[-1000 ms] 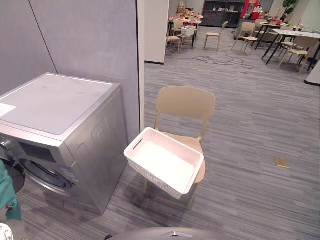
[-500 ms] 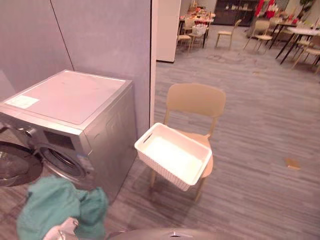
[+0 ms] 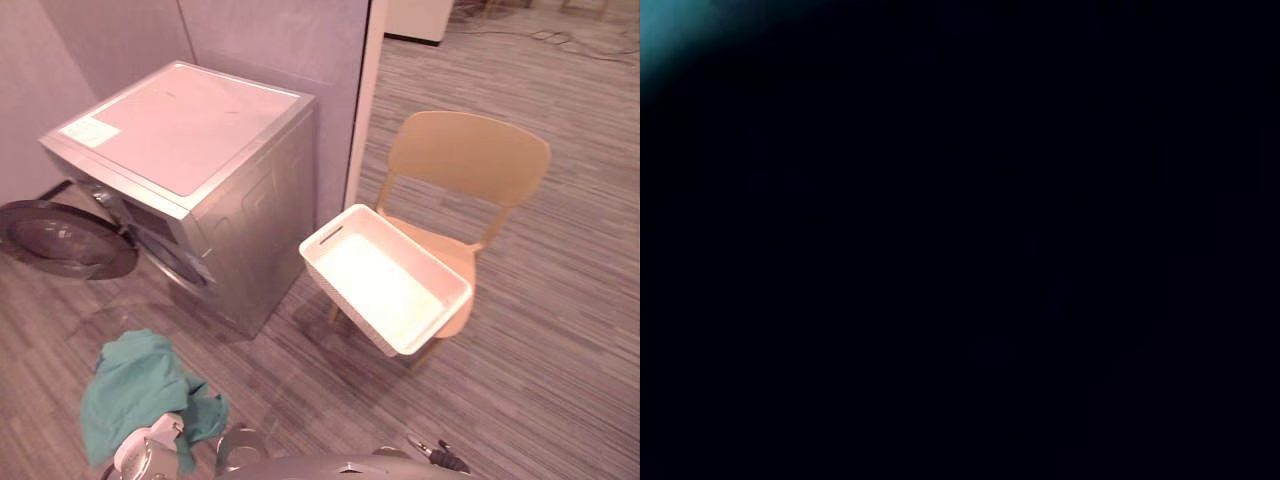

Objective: Pick up the laundry basket with both hands and put the clothes into the washing machine.

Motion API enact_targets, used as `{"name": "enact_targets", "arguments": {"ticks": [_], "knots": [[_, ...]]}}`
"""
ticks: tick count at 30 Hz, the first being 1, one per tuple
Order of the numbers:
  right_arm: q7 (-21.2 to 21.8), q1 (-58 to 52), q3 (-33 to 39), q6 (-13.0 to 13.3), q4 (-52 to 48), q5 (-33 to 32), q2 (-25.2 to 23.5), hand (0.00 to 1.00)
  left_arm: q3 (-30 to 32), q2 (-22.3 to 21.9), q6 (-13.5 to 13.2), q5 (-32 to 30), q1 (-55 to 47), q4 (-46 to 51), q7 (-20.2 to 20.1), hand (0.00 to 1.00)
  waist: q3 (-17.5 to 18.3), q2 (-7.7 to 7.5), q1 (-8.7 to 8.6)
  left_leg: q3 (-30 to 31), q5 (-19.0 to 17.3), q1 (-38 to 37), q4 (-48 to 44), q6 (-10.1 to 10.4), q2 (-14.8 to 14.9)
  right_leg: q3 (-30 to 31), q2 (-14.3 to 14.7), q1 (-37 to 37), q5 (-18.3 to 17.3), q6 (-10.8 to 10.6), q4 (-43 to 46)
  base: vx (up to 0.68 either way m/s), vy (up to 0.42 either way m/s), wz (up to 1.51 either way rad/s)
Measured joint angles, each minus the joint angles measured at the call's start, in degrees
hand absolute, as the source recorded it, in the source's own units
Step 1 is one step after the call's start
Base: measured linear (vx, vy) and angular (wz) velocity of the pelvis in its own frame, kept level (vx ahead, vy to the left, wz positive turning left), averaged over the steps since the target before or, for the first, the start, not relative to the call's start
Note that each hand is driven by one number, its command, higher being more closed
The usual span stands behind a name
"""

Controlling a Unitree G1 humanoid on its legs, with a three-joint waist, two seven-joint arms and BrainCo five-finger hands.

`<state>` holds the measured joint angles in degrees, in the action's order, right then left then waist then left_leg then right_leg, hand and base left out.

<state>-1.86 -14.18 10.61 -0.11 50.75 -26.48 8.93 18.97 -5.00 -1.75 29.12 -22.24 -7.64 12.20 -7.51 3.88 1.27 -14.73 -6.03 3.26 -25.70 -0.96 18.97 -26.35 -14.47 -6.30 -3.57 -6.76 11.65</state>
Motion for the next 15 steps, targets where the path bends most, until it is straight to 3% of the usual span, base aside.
{"name": "enact_targets", "arguments": {"ticks": [2, 4, 5, 6, 8, 10, 11, 12, 14, 15], "knots": [[0.0, -0.66, 1.04, 0.02, -0.28, 0.0, 0.03, 0.0, -0.5, 0.0, -0.04, 0.0, 0.06, 1.82, -0.03, 1.0, 0.6, 0.95, -0.96, -1.13, 0.2, -2.2, -1.85, 0.47, 2.48, -2.34, -0.5, -2.4, -0.02, 0.0, 0.04, 0.05, 0.119, 0.8], [0.02, -0.62, 1.72, -0.09, -0.26, -0.01, 0.19, 0.0, -1.82, -0.4, -0.06, -0.01, 0.28, 2.66, -0.2, 1.0, 1.61, 2.43, -1.18, -0.54, 3.9, -3.59, 3.36, 4.5, 3.61, -3.05, -0.26, -2.47, 0.14, -0.4, 0.11, 0.04, 0.194, 0.64], [-0.01, 0.03, 1.95, -0.21, -0.02, -0.01, 0.01, 0.0, -2.19, -0.39, -0.04, -0.01, 0.34, 2.59, -0.26, 1.0, 2.34, 2.76, -1.06, 1.03, 2.19, -4.36, 7.93, 10.06, 2.38, -3.13, -0.32, -1.79, 0.88, -1.69, -0.3, 0.04, 0.312, 0.55], [-0.01, 0.96, 2.1, -0.12, 0.02, -0.08, -0.68, 0.0, -2.09, -0.33, -0.04, -0.01, 0.18, 2.63, -0.33, 1.0, 3.57, 2.53, -1.2, 0.87, 0.89, -4.56, 11.39, 12.0, 1.04, -3.36, -1.28, -1.41, 1.36, -2.41, -0.97, 0.03, 0.388, 0.74], [0.01, 1.98, 1.89, -0.22, 1.58, -0.08, -2.78, 0.0, -2.02, -0.08, -0.02, 0.08, 1.65, 2.47, -0.21, 1.0, 3.73, -1.46, -0.65, 0.65, 0.8, -5.24, 15.48, 11.86, -2.46, -4.71, -4.0, -1.69, 3.64, -3.24, -2.6, 0.01, 0.313, 0.56], [-0.08, 2.44, 1.64, -0.16, 2.39, -0.13, -3.97, 0.0, -2.67, -0.07, 0.12, 0.09, 1.55, 1.76, -0.2, 1.0, 4.49, -2.75, 1.36, 2.17, 0.02, -2.73, 13.95, 11.01, -4.62, -5.2, -5.73, -2.18, 8.45, -2.53, -3.66, -0.06, 0.302, 0.5], [-0.14, 3.18, 1.42, -0.18, 2.75, -0.25, -4.05, 0.0, -3.8, 0.27, 0.12, 0.09, 2.03, 1.72, -0.34, 1.0, 5.01, -3.13, 1.63, 2.59, -3.6, -0.73, 11.5, 10.06, -5.49, -5.66, -7.07, -2.32, 9.31, -1.92, -2.74, -0.09, 0.309, 0.73], [-0.16, 3.37, 1.42, -0.19, 3.16, -0.32, -4.01, 0.0, -4.51, 0.55, 0.11, 0.09, 2.34, 1.55, -0.35, 1.0, 5.2, -3.25, 2.01, 3.18, -5.0, 0.87, 9.76, 10.0, -6.47, -5.8, -8.31, -1.85, 10.04, -0.85, -1.97, -0.05, 0.254, 0.64], [-0.76, 4.96, 1.46, -0.15, 3.31, -2.05, -3.86, 0.0, -5.95, 0.6, 0.12, 0.07, 2.36, 1.19, -0.42, 1.0, 5.79, -2.34, 2.17, 3.77, -5.59, 3.12, 8.98, 8.96, -8.58, -5.8, -10.05, -0.27, 13.02, 4.0, -1.6, -0.04, 0.265, 0.41], [-1.08, 5.63, 1.68, 0.04, 3.18, -3.76, -3.74, 0.0, -7.11, 0.66, 0.11, 0.03, 2.41, 1.08, -0.62, 1.0, 6.53, -2.03, 2.21, 4.07, -4.91, 3.73, 10.43, 7.88, -10.14, -5.6, -11.07, 0.67, 15.98, 7.8, -1.47, -0.01, 0.271, 0.44]]}}
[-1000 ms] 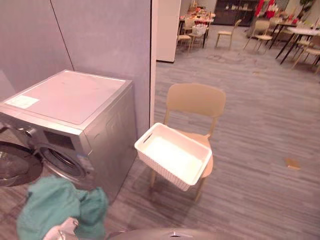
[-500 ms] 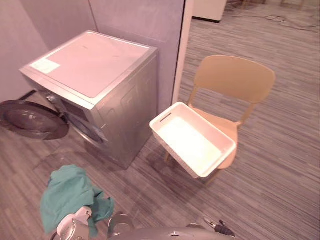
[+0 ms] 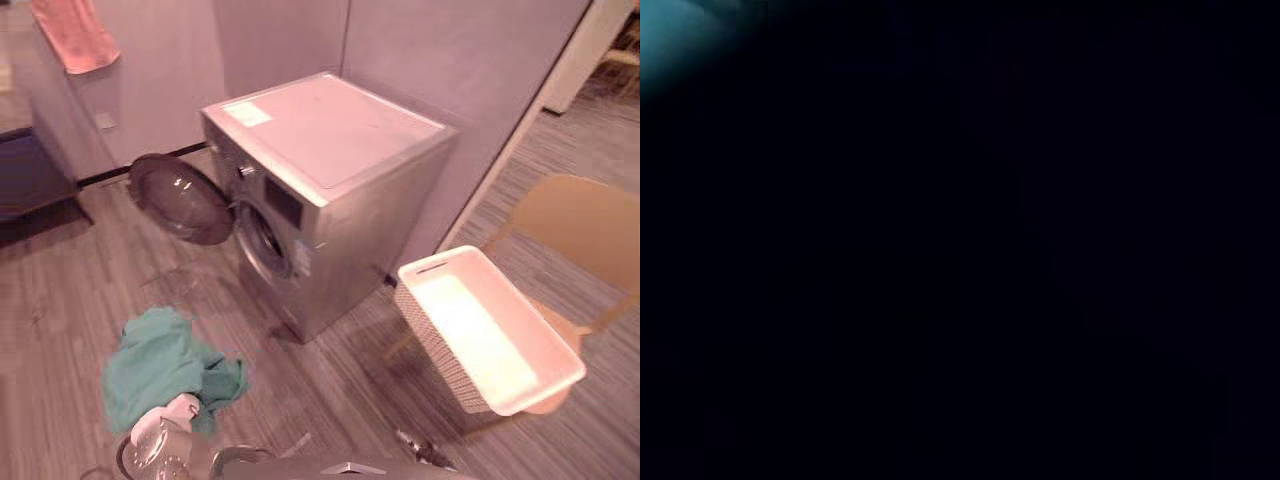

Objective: Pick up the laundry basket with both hands and put the clothes into the washing machine.

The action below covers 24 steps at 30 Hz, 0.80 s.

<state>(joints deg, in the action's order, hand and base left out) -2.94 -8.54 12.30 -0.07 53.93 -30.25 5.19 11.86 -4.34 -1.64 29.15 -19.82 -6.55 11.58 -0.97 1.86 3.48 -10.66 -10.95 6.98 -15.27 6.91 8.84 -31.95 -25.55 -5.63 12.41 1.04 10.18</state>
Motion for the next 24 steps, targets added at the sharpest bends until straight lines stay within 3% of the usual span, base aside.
{"name": "enact_targets", "arguments": {"ticks": [1, 2, 3, 4, 5, 6, 8, 9, 10, 11, 12, 14, 16, 17, 18, 20, 21, 22, 23, 24], "knots": [[-0.2, 0.13, 0.18, 0.27, -0.05, -0.77, 0.08, 0.0, -0.85, 0.02, -0.02, -0.01, 0.0, -0.09, -0.2, 1.0, 0.05, 0.64, 0.05, 0.51, 0.57, -0.12, 1.26, -0.58, -1.14, 0.14, -0.45, 0.01, 1.87, 1.91, 0.06, 0.04, 0.279, 0.79], [-0.3, -0.15, 1.63, 1.09, -0.39, -1.44, 0.36, 0.0, -3.25, 0.08, -0.02, -0.11, -0.09, -0.74, -0.85, 1.0, 0.27, 1.22, -0.56, 2.81, 2.48, -1.08, 4.74, -2.23, -3.54, 2.35, -1.35, 0.23, 6.96, 4.66, 1.49, 0.12, 0.278, 1.18], [-0.36, -0.51, 4.31, 1.16, -0.91, -1.6, 1.09, 0.0, -6.62, -0.09, -0.03, -0.23, -0.2, -1.02, -1.34, 1.0, 0.31, 3.01, -1.52, 7.05, 5.42, -2.98, 7.24, -4.28, -4.9, 8.97, -0.76, 1.88, 8.32, 4.84, 7.17, 0.15, 0.26, 1.4], [-0.29, -0.57, 6.0, 1.05, -0.99, -1.69, 0.85, 0.0, -7.94, 0.37, -0.08, -0.3, 0.1, -1.18, -1.62, 1.0, 0.17, 3.9, -2.43, 9.94, 6.6, -3.2, 7.57, -5.91, -5.05, 13.07, 1.59, 2.62, 1.02, 1.45, 11.88, 0.14, 0.129, 1.81], [-0.03, -0.91, 7.97, 0.87, -1.22, -1.97, -0.1, 0.0, -9.6, 1.23, -0.07, -0.99, 0.67, -1.32, -2.08, 1.0, -0.47, 4.62, -4.96, 15.0, 6.83, -2.96, 7.62, -6.44, -4.67, 20.54, 9.78, 4.8, -13.2, -2.39, 19.42, 0.08, -0.023, 2.01], [-0.02, -2.4, 9.1, 0.85, -1.31, -2.1, -1.57, 0.0, -11.13, 2.35, -0.1, -2.05, 1.76, -2.03, -2.5, 1.0, -1.52, 2.98, -6.38, 18.92, 6.72, -3.53, 8.42, -6.56, -4.87, 24.53, 17.8, 7.21, -20.47, -2.2, 22.44, 0.04, -0.058, 1.89], [-0.06, -4.22, 9.29, 0.81, -1.14, -2.26, -3.31, 0.0, -12.64, 3.42, 0.12, -3.99, 2.5, -4.02, -3.83, 1.0, -3.77, -0.49, -6.9, 20.18, 6.29, -5.12, 8.64, -5.88, -5.54, 25.03, 24.62, 11.86, -25.1, -1.95, 20.23, 0.02, -0.152, 1.05], [-0.15, -4.99, 9.26, 0.82, -1.16, -3.27, -4.21, 0.0, -13.27, 3.18, 0.78, -4.76, 2.35, -5.57, -4.37, 1.0, -5.07, -2.09, -6.93, 19.69, 5.21, -6.01, 8.57, -4.57, -5.79, 24.77, 26.05, 13.78, -25.3, -2.12, 14.78, 0.0, -0.243, 0.59], [-0.2, -5.48, 9.21, 0.75, -1.13, -3.33, -4.86, 0.0, -13.46, 3.09, 1.21, -4.82, 1.98, -5.6, -4.5, 1.0, -5.64, -2.99, -6.79, 18.78, 4.85, -6.68, 8.74, -4.23, -5.87, 25.22, 26.03, 14.49, -25.02, -2.11, 11.11, 0.02, -0.26, 0.5], [-0.23, -7.04, 9.1, 0.31, -0.96, -3.38, -5.65, 0.0, -14.23, 2.81, 1.92, -5.5, 0.98, -5.76, -4.68, 1.0, -5.33, -4.07, -6.93, 16.2, 5.01, -8.25, 10.22, -3.58, -5.47, 24.71, 26.2, 14.29, -21.15, -0.9, 9.33, 0.17, -0.212, 0.42], [-0.5, -8.27, 9.17, 0.36, -1.62, -3.65, -6.46, 0.0, -14.8, 1.69, 2.06, -5.78, 0.65, -5.54, -5.01, 1.0, -4.9, -3.29, -6.86, 10.03, 5.45, -8.34, 7.45, -2.43, -2.31, 23.53, 27.36, 13.05, -21.01, -1.09, 7.48, 0.22, -0.2, 0.42], [-1.49, -8.21, 8.73, 0.88, -2.42, -5.64, -5.02, 0.0, -16.46, 0.35, 2.33, -5.73, 0.59, -5.11, -6.0, 1.0, -4.79, -1.57, -7.11, 7.89, 4.12, -8.53, 7.47, -0.36, 0.57, 22.38, 29.45, 11.4, -21.08, -0.6, 4.97, 0.25, -0.156, 0.22], [-1.45, -8.58, 8.02, 1.17, -3.92, -7.38, -4.91, 0.0, -17.7, 0.43, 2.59, -5.73, 0.61, -3.18, -6.55, 1.0, -4.35, -0.4, -7.18, 6.25, 1.73, -7.66, 1.85, 0.44, 2.18, 21.05, 30.32, 9.61, -21.5, 0.07, 3.85, 0.24, -0.135, 0.28], [-1.55, -8.96, 8.37, 1.2, -5.31, -8.44, -4.95, 0.0, -18.7, 0.46, 2.6, -5.7, 0.61, -0.49, -7.1, 1.0, -4.38, -0.4, -7.09, 5.71, -0.27, -4.27, -11.67, 1.66, 4.02, 19.34, 30.73, 7.17, -22.27, 0.81, 3.47, 0.19, -0.102, 0.48], [-1.6, -9.26, 8.71, 1.24, -5.91, -8.68, -5.24, 0.0, -19.06, 0.51, 2.6, -5.68, 0.62, 0.85, -7.29, 1.0, -4.58, -0.59, -6.8, 5.55, -0.5, -2.58, -19.44, 1.96, 4.68, 18.47, 30.67, 5.59, -22.72, 1.31, 3.64, 0.24, -0.107, 0.58], [-2.82, -10.31, 8.52, 1.28, -6.74, -8.86, -4.91, 0.0, -19.93, 0.52, 2.58, -5.45, 0.31, 3.82, -8.23, 1.0, -5.64, -0.66, -5.06, 4.2, 0.99, 2.13, -47.81, 3.31, 7.81, 16.8, 30.61, -0.5, -23.66, 2.15, 3.54, 0.24, -0.057, 0.39], [-3.56, -10.3, 8.51, 1.43, -8.58, -8.92, -4.72, 0.0, -20.24, 0.52, 2.58, -5.08, 0.47, 3.97, -8.35, 1.0, -5.68, -0.36, -4.32, 4.4, 1.19, 4.91, -60.46, 2.47, 8.94, 16.6, 30.49, -3.31, -24.05, 1.59, 2.67, 0.22, 0.021, 0.28], [-3.62, -9.07, 8.99, 1.67, -9.07, -8.94, -4.1, 0.0, -20.24, 0.53, 2.57, -4.52, 0.52, 3.58, -8.42, 1.0, -5.65, -0.52, -3.79, 4.33, 0.75, 7.59, -67.18, 1.6, 9.04, 17.08, 29.81, -4.98, -24.34, 1.29, 1.33, 0.16, 0.06, 0.18], [-3.71, -8.17, 9.08, 1.67, -8.96, -8.92, -3.69, 0.0, -20.35, 0.52, 2.59, -4.5, 0.52, 3.31, -8.45, 1.0, -5.63, -0.56, -3.6, 4.39, 0.64, 8.98, -67.62, 1.14, 8.78, 17.3, 29.37, -5.37, -24.34, 1.31, 0.59, 0.11, 0.111, 0.0], [-3.74, -6.15, 9.18, 1.88, -8.04, -8.91, -3.02, 0.0, -20.24, 0.52, 2.64, -4.52, 0.52, 2.87, -8.46, 1.0, -5.63, -0.63, -3.53, 4.65, 0.43, 11.13, -62.44, -0.19, 8.52, 17.36, 28.28, -5.46, -24.18, 0.93, -0.33, 0.07, 0.111, -0.04]]}}
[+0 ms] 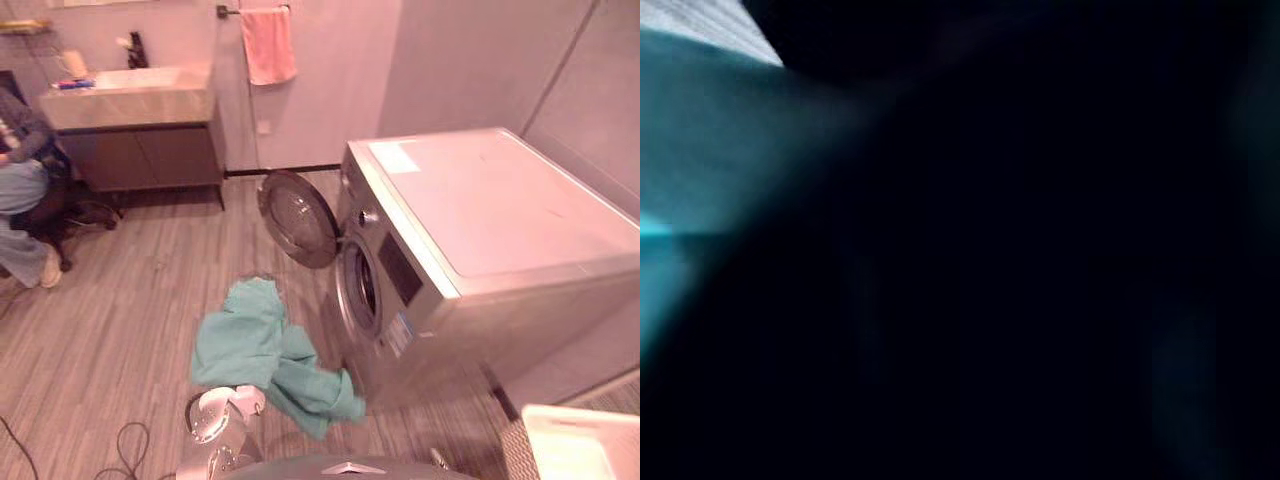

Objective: Pick up the laundry basket with both hands and put the clothes into the washing machine.

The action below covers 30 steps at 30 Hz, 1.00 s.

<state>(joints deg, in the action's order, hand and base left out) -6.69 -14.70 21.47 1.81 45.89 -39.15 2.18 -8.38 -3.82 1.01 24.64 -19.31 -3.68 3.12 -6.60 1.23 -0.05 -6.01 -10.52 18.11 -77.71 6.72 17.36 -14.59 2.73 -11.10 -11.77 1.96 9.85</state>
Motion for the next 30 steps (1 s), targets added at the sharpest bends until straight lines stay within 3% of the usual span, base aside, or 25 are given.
{"name": "enact_targets", "arguments": {"ticks": [1, 3, 4, 6, 8, 9, 10, 11, 12, 13, 15, 16, 17, 18, 20, 22, 23, 24, 26, 27, 30], "knots": [[-0.04, 0.82, 0.03, 0.19, 0.35, 0.01, 0.15, 0.0, 0.24, 0.01, 0.01, -0.01, 0.07, -0.29, -0.03, 1.0, -0.03, -0.08, -0.01, 0.05, -0.13, 0.46, 4.96, -0.32, 0.19, 0.05, -0.54, -0.08, 0.11, -0.24, -0.47, 0.12, 0.162, -0.04], [-0.1, 2.55, 0.07, 0.23, 0.47, 0.09, 0.11, 0.0, 1.14, 0.07, 0.16, 0.0, 0.39, -2.53, 0.03, 1.0, -0.1, -0.36, -0.08, 3.08, -0.59, -0.9, 30.39, -1.29, 1.76, 2.11, -2.54, -1.19, 0.11, -2.01, -1.33, 0.22, 0.222, -0.26], [-0.08, 2.68, 0.06, 0.27, 0.52, 0.13, 0.12, 0.0, 1.45, 0.05, 0.17, -0.01, 0.32, -3.09, 0.16, 1.0, -0.08, -0.33, -0.03, 4.52, -0.53, -2.22, 38.02, -1.39, 2.19, 3.05, -3.03, -1.25, 0.05, -2.62, -1.33, 0.28, 0.312, -0.74], [-0.09, 4.73, 0.0, 0.58, 0.92, 0.44, 0.36, 0.0, 1.88, -0.02, 0.27, 0.0, 0.23, -4.49, 0.31, 1.0, 0.28, 0.25, -0.18, 12.42, 0.8, -6.99, 62.6, -0.09, 3.39, 7.95, -4.77, 0.15, -2.02, -6.14, -0.06, 0.25, 0.357, -0.92], [-0.2, 5.83, 0.06, 0.91, 3.69, 0.69, 1.34, 0.0, 1.35, 0.0, 0.37, -0.01, 0.27, -4.9, 0.27, 1.0, 1.31, 1.51, -0.25, 15.52, 1.59, -7.43, 66.97, 1.28, 3.66, 11.23, -6.08, 1.55, -3.58, -8.93, 1.46, 0.32, 0.583, -0.97], [-0.18, 5.58, 0.07, 0.72, 5.32, 0.77, 2.45, 0.0, 1.06, -0.03, 0.51, -0.01, -0.05, -5.48, 0.26, 1.0, 2.83, 3.48, 0.52, 15.6, 2.23, -7.39, 65.46, 1.57, 3.26, 14.18, -6.58, 2.62, -4.48, -10.93, 2.02, 0.39, 0.791, -1.23], [-0.17, 5.64, 0.18, 0.65, 6.62, 0.83, 2.81, 0.0, 1.34, -0.02, 0.65, -0.02, -0.08, -6.15, 0.28, 1.0, 3.94, 3.83, 1.01, 16.21, 6.57, -6.58, 63.25, 6.84, 2.23, 15.79, -7.43, 3.23, -4.93, -11.77, 2.28, 0.31, 0.716, -1.11], [-0.1, 5.11, 0.51, 0.14, 9.17, 0.86, 0.48, 0.0, 2.82, 1.29, 1.22, -0.03, -0.21, -7.06, 0.41, 1.0, 6.0, 0.2, 0.36, 14.12, 4.83, -4.19, 58.66, 6.29, -2.37, 17.35, -12.04, 3.63, -4.9, -12.23, 1.84, 0.37, 0.621, -0.39], [0.13, 3.29, 1.2, -0.47, 10.05, 0.84, -2.02, 0.0, 2.59, 2.43, 1.29, -0.05, 0.51, -7.35, 0.36, 1.0, 8.13, -3.01, -1.57, 13.68, 4.44, -3.15, 57.77, 6.26, -6.33, 17.13, -15.9, 4.67, -1.74, -11.95, 1.86, 0.39, 0.566, 0.0], [0.21, 2.89, 1.76, -0.62, 10.98, 0.83, -2.75, 0.0, 2.07, 2.75, 1.31, -0.06, 1.09, -7.44, 0.27, 1.0, 8.49, -3.55, -2.05, 13.36, 4.21, -3.05, 57.81, 5.67, -7.34, 17.25, -16.82, 5.24, 0.27, -11.46, 2.5, 0.41, 0.47, 0.25], [0.21, 1.79, 3.62, -0.87, 11.92, 0.81, -3.77, 0.0, 0.67, 3.37, 1.31, -0.13, 2.43, -7.42, -0.25, 1.0, 8.35, -3.39, -2.12, 10.09, 3.82, -5.77, 59.33, 3.79, -8.51, 17.7, -18.6, 8.37, 6.49, -6.6, 6.86, 0.3, 0.425, -0.47], [0.24, 2.19, 4.37, -0.81, 11.61, 0.79, -3.57, 0.0, 1.08, 3.38, 1.31, -0.25, 2.48, -7.35, -0.25, 1.0, 7.75, -2.42, -1.91, 6.05, 3.65, -10.0, 61.73, 1.8, -8.49, 17.17, -19.65, 10.84, 9.48, -2.75, 11.26, 0.23, 0.373, -1.21], [0.37, 2.46, 4.39, -0.79, 11.11, 0.74, -3.14, 0.0, 1.86, 3.38, 1.28, -0.27, 2.47, -7.31, -0.2, 1.0, 7.17, -1.46, -1.96, 2.79, 3.46, -13.42, 63.48, 0.95, -8.18, 16.72, -19.76, 12.83, 8.43, -1.86, 15.45, 0.19, 0.351, -1.73], [0.4, 2.86, 4.16, -0.82, 10.99, 0.75, -2.14, 0.0, 3.55, 3.36, 1.09, -0.25, 2.5, -7.17, 0.04, 1.0, 7.08, 0.23, -2.21, -2.08, 3.73, -18.18, 66.9, 0.42, -7.62, 12.12, -19.45, 16.39, 5.39, -2.16, 21.28, 0.16, 0.312, -1.5], [0.46, 3.47, 3.9, -0.82, 10.93, 0.91, -1.68, 0.0, 4.88, 3.38, 0.08, -0.25, 2.66, -6.81, 0.39, 1.0, 7.14, 0.9, -2.2, -6.8, 3.85, -21.61, 69.77, 0.24, -7.63, 5.71, -19.04, 19.32, 3.61, -2.53, 23.38, 0.1, 0.145, -1.39], [1.12, 4.0, 3.86, -0.81, 10.73, 1.26, -1.69, 0.0, 6.45, 3.35, -1.14, -0.25, 2.93, -7.3, 0.5, 1.0, 7.09, 0.77, -3.0, -12.0, 3.6, -23.48, 70.87, 0.37, -7.31, -1.55, -14.55, 22.27, 3.32, -3.76, 20.67, 0.13, -0.004, -1.49], [1.72, 4.14, 4.07, -0.74, 9.8, 1.28, -1.17, 0.0, 6.55, 2.65, -1.13, -0.24, 2.93, -8.3, 0.54, 1.0, 7.23, 1.97, -3.15, -14.24, 3.13, -23.66, 70.76, 0.82, -6.02, -1.92, -11.59, 21.74, 4.31, -5.53, 15.41, 0.15, -0.062, -1.39], [2.11, 4.16, 4.11, -0.65, 8.87, 1.28, -1.05, 0.0, 6.59, 2.72, -1.11, -0.22, 3.07, -8.58, 0.52, 1.0, 7.11, 2.27, -3.3, -14.73, 3.0, -23.82, 70.89, 0.83, -5.31, -1.57, -9.99, 20.79, 5.21, -5.93, 12.35, 0.15, -0.09, -1.58], [2.76, 4.45, 4.31, 0.12, 7.34, 1.27, -0.03, 0.0, 6.44, 1.46, -1.09, -0.13, 6.05, -10.26, 0.41, 1.0, 5.15, 4.38, -3.78, -14.89, 3.03, -24.17, 70.94, 0.81, -3.81, -0.64, -5.74, 18.67, 8.5, -4.25, 1.26, 0.09, -0.136, -1.42], [2.76, 4.55, 4.32, 0.36, 7.0, 1.28, 0.87, 0.0, 6.43, 0.41, -1.04, -0.09, 7.61, -10.98, 0.41, 1.0, 4.49, 5.43, -4.11, -14.76, 3.33, -24.09, 71.0, 0.38, -3.63, -0.33, -4.81, 18.6, 10.79, -3.67, -1.29, 0.03, -0.115, -1.0], [2.66, 4.74, 3.95, 0.57, 7.09, 1.3, 2.6, 0.0, 4.97, 0.53, -1.05, 2.29, 10.24, -11.06, 0.27, 1.0, 4.17, 5.87, -4.47, -14.29, 4.23, -25.3, 73.0, -0.26, -4.74, 3.58, -3.49, 17.53, 15.35, -3.22, -8.33, -0.03, -0.025, -0.86]]}}
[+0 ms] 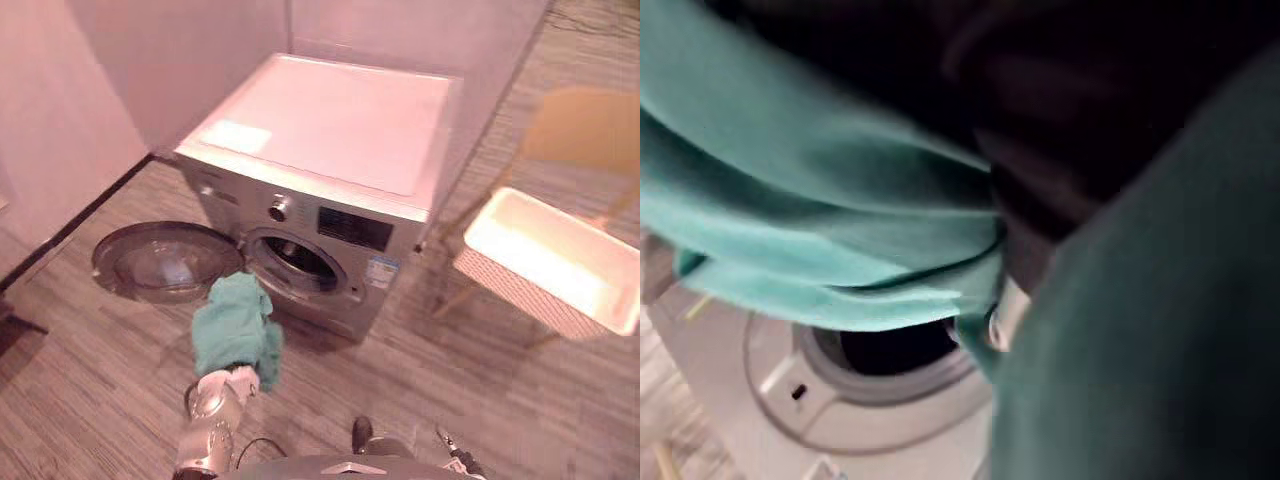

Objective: Pick up the laundry basket with both hands and put the clothes into the washing machine.

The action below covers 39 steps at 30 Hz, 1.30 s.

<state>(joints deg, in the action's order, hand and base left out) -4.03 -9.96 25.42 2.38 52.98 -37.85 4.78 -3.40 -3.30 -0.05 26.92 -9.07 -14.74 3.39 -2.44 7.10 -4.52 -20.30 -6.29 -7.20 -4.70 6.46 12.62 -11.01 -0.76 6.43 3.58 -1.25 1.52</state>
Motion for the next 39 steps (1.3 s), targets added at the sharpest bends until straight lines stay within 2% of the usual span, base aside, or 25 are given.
{"name": "enact_targets", "arguments": {"ticks": [2, 3, 5, 6, 7, 8, 9, 10, 11, 12, 14, 16, 17, 18, 19, 20, 21, 22, 24, 26, 32, 33, 35, 37, 39], "knots": [[-0.11, -0.74, 0.58, 0.01, 0.66, 0.01, 0.26, 0.0, -1.6, -0.05, 0.0, 0.58, 1.14, -0.13, -0.09, 1.0, -0.37, -0.57, -0.83, 0.64, 0.72, -1.59, -0.71, 0.44, -0.82, 0.1, -0.41, -2.79, 0.7, -0.03, -3.26, -0.05, 0.02, -0.13], [-0.19, -1.24, 0.76, -0.11, 2.43, 0.04, -0.15, 0.0, -3.23, -0.22, -0.01, 0.77, 1.5, 0.02, -0.09, 1.0, -0.28, -2.08, -0.68, 1.61, 0.81, -0.15, -5.77, 0.65, -1.33, 0.0, -2.01, -3.46, -0.4, -0.41, -2.53, -0.07, 0.047, 0.08], [-0.43, -1.72, 2.54, -0.16, 4.65, 0.04, -0.94, 0.0, -5.86, -0.26, 0.07, 2.44, 0.66, 0.28, -0.07, 1.0, -1.37, -3.49, -0.27, 2.22, 1.07, 3.62, -19.01, 0.9, -1.05, -0.72, -4.5, -4.83, -2.12, -0.75, -1.15, -0.14, 0.035, -0.11], [-0.53, -1.97, 2.79, -0.15, 5.48, 0.04, -0.37, 0.0, -7.18, -0.32, 0.2, 3.0, -0.05, 0.31, -0.18, 1.0, -1.89, -2.6, 0.26, 3.37, 1.31, 5.74, -25.42, 0.75, 0.16, -0.65, -3.94, -6.56, -3.11, -0.65, -3.1, -0.08, 0.006, -0.5], [-0.48, -0.95, 2.56, -0.28, 6.9, 0.06, 1.12, 0.0, -8.51, -0.46, 0.38, 3.44, -0.46, -0.01, -0.61, 1.0, -1.48, 1.18, 1.5, 4.84, 1.57, 9.1, -31.02, 0.36, 3.42, -0.88, -1.29, -8.13, -4.71, 0.91, -3.39, 0.01, -0.007, -0.91], [-0.83, 0.53, 1.74, -0.89, 7.72, 0.13, 2.05, 0.0, -8.31, -0.32, 0.53, 3.87, -0.45, 0.17, -1.16, 1.0, -2.52, 3.99, 3.07, 5.57, 2.08, 11.44, -37.24, 0.03, 5.93, -2.66, -0.64, -3.9, -7.3, 1.98, 10.66, 0.05, -0.069, -1.29], [-1.62, 1.14, 0.54, -1.61, 7.69, 1.72, 0.22, 0.0, -6.1, 0.5, 0.62, 4.34, -1.75, 1.67, -1.22, 1.0, -4.29, -0.41, 3.92, 7.19, 6.82, 14.72, -47.69, -1.82, 3.4, -1.84, -5.11, -2.73, -18.09, 0.44, 20.48, 0.0, -0.057, -1.09], [-1.73, 1.14, 0.09, -1.63, 7.67, 2.38, 1.11, 0.0, -6.52, 0.21, 1.21, 4.52, -2.35, 1.03, -0.85, 1.0, -4.47, 1.49, 3.78, 9.98, 4.79, 16.6, -50.06, -2.21, 4.28, -1.84, -4.4, -2.83, -18.37, 0.1, 21.02, -0.02, -0.011, -0.93], [-2.06, 1.18, -0.83, -1.65, 7.42, 2.38, 1.86, 0.0, -7.01, 0.21, 1.56, 4.62, -4.18, 1.36, -1.09, 1.0, -4.31, 2.44, 3.88, 10.93, -0.25, 17.74, -49.15, -2.4, 4.26, -0.46, -3.72, -2.98, -17.74, -0.2, 19.18, -0.01, 0.081, -0.88], [-2.24, 1.37, -2.64, -1.64, 6.19, 2.37, 2.36, 0.0, -6.69, 0.21, 2.16, 5.1, -5.52, 1.41, -1.04, 1.0, -4.27, 2.24, 3.87, 10.42, -2.97, 18.47, -43.06, -2.84, 4.45, 1.1, -3.75, -3.6, -16.37, -0.6, 14.37, 0.11, 0.074, -1.2], [-1.55, 1.3, -3.21, -1.36, 4.49, 2.86, 2.11, 0.0, -6.6, 0.05, 2.33, 5.49, -5.99, 1.87, -1.1, 1.0, -4.07, 0.84, 3.87, 11.19, -3.18, 18.46, -29.41, -3.78, 5.0, 2.94, -3.86, -6.47, -13.89, -2.76, 3.52, 0.16, 0.018, -1.11], [-1.08, 1.6, -2.68, -1.01, 4.16, 4.31, 1.88, 0.0, -6.34, 0.2, 2.31, 5.46, -5.33, 2.94, -1.37, 1.0, -3.89, -0.07, 4.22, 16.92, -1.6, 16.56, -12.61, -0.81, 5.53, 5.11, -3.88, -5.74, -7.78, -5.24, -0.66, 0.13, 0.13, -0.85], [-0.97, 0.99, -2.72, -0.94, 4.23, 4.59, 2.48, 0.0, -6.55, 0.22, 2.31, 5.43, -5.25, 2.79, -1.63, 1.0, -3.23, 0.6, 4.19, 18.24, -1.04, 15.72, -8.66, 0.23, 6.16, 5.67, -3.48, -4.46, -5.7, -4.69, -0.65, 0.09, 0.347, -0.8], [-0.88, -0.38, -2.76, -0.92, 4.17, 4.59, 3.26, 0.0, -6.59, 0.25, 2.36, 5.41, -5.44, 2.47, -1.65, 1.0, -1.88, 2.53, 4.04, 18.55, -0.96, 15.93, -8.34, 0.44, 6.73, 6.04, -2.9, -3.7, -5.15, -5.11, -1.07, 0.11, 0.386, -0.75], [-0.8, -0.86, -2.84, -0.85, 4.02, 4.61, 3.4, 0.0, -6.6, 0.24, 2.36, 5.43, -5.48, 2.38, -1.65, 1.0, -1.1, 3.39, 4.0, 18.02, -0.76, 16.23, -8.16, 0.21, 6.66, 6.09, -2.74, -3.41, -4.65, -5.75, -1.29, 0.18, 0.478, -0.7], [-0.32, -1.63, -3.25, -0.87, 4.18, 4.71, 3.96, 0.0, -6.96, 0.42, 2.35, 5.43, -5.41, 2.33, -1.79, 1.0, 0.65, 5.37, 3.64, 17.11, 0.62, 16.22, -7.11, 2.34, 6.13, 6.08, -2.06, -3.12, -3.85, -6.83, -2.01, 0.22, 0.456, -0.33], [-0.13, -2.94, -3.43, -1.32, 4.31, 4.88, 2.34, 0.0, -6.76, 1.89, 2.35, 5.44, -5.17, 1.69, -1.89, 1.0, 2.55, 2.93, 2.65, 15.9, 0.8, 16.18, -6.29, 4.77, 3.43, 6.12, -4.92, -3.34, -2.69, -8.58, -3.22, 0.22, 0.413, -0.16], [0.02, -3.48, -3.61, -1.28, 4.25, 4.88, 1.17, 0.0, -6.87, 2.89, 2.34, 5.44, -5.15, 1.91, -2.1, 1.0, 3.73, 1.87, 2.39, 15.42, 0.9, 15.98, -5.26, 4.49, 1.72, 6.18, -6.64, -3.18, -2.07, -8.87, -3.79, 0.24, 0.328, 0.07], [0.09, -4.65, -3.29, -1.5, 4.83, 4.57, -0.92, 0.0, -6.67, 5.63, 2.24, 5.44, -4.3, 1.95, -2.45, 1.0, 5.38, -2.16, 2.58, 13.1, 1.11, 15.42, -3.86, 2.75, -3.07, 7.16, -11.39, -2.25, 0.38, -10.49, -5.33, 0.26, 0.293, -0.03], [0.21, -4.65, -2.98, -1.54, 5.43, 4.64, -0.99, 0.0, -6.83, 6.99, 2.2, 5.45, -4.14, 1.95, -2.49, 1.0, 5.51, -2.67, 3.03, 12.22, 0.81, 14.61, -3.46, 2.22, -4.56, 7.03, -12.78, -2.42, 2.67, -10.99, -5.97, 0.17, 0.222, -0.18], [0.57, -4.68, -1.61, -1.6, 6.12, 5.76, -0.63, 0.0, -8.86, 7.82, 1.31, 5.46, -4.04, 1.06, -2.61, 1.0, 5.37, -2.1, 3.6, 10.95, 0.96, 10.19, 1.15, 0.5, -6.22, 4.07, -13.8, -1.51, 3.68, -9.84, -2.0, 0.06, 0.061, -0.12], [1.13, -4.66, -1.46, -1.6, 5.79, 5.74, -0.59, 0.0, -10.08, 7.64, 1.17, 5.46, -4.05, 0.13, -2.67, 1.0, 4.85, -2.01, 3.41, 10.84, 1.14, 8.75, 1.98, 0.08, -6.14, 3.99, -13.65, -0.21, 2.32, -7.57, 2.18, 0.02, 0.027, -0.07], [2.19, -4.66, -0.42, -1.57, 4.1, 5.71, -0.79, 0.0, -10.88, 6.85, 1.19, 5.45, -4.61, -0.12, -2.83, 1.0, 1.96, -1.53, 2.39, 10.92, 0.43, 5.54, 2.33, -0.85, -5.42, 4.32, -13.01, 0.87, 1.49, -5.06, 10.65, -0.04, 0.033, -0.09], [2.36, -4.71, 0.39, -1.53, 4.09, 5.74, -0.87, 0.0, -10.88, 6.11, 1.18, 5.45, -6.56, -0.02, -2.95, 1.0, 0.4, -1.06, 1.7, 10.85, -0.79, 2.19, 2.94, -0.74, -4.09, 4.64, -11.88, 1.66, 3.56, -2.35, 17.44, -0.06, 0.042, -0.1], [2.63, -4.83, 0.01, -1.53, 4.05, 5.85, -1.64, 0.0, -10.68, 6.56, 1.19, 5.42, -7.78, 0.14, -2.96, 1.0, -1.44, -1.41, 1.15, 10.59, -1.07, -0.04, 2.61, -1.34, -3.23, 4.25, -11.45, 1.85, 5.05, -1.49, 21.08, -0.04, 0.04, -0.08]]}}
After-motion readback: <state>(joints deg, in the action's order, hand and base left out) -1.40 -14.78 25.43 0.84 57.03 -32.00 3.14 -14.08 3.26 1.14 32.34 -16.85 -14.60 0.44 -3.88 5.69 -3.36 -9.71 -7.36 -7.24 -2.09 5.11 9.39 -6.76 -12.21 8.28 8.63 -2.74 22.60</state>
